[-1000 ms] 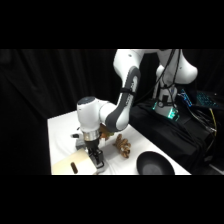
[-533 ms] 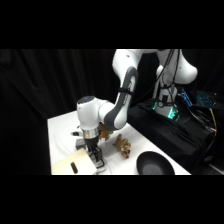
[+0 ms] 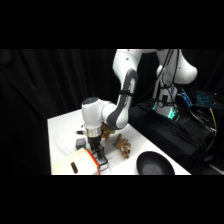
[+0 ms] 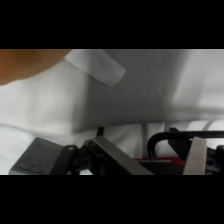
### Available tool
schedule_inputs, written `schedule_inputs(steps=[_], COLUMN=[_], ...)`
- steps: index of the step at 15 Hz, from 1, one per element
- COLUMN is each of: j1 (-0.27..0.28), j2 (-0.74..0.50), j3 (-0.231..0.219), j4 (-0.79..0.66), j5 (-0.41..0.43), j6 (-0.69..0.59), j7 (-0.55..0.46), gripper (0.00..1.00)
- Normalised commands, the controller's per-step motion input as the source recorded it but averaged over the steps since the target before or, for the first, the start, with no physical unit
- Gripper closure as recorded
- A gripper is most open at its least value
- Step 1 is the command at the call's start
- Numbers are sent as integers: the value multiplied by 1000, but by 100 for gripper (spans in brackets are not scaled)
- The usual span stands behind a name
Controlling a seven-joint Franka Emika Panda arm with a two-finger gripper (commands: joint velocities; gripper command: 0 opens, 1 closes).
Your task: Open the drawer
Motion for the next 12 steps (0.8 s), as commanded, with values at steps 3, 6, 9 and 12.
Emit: schedule_inputs(steps=[3,6,9,12], j1=[-96,-106,-103,-84], j2=[-247,-294,-316,-302], j3=[74,76,79,67], j4=[-325,-348,-349,-326], j5=[82,89,98,94], j6=[184,159,134,127], j7=[-148,-137,-133,-124], gripper=[0,0,0,0])
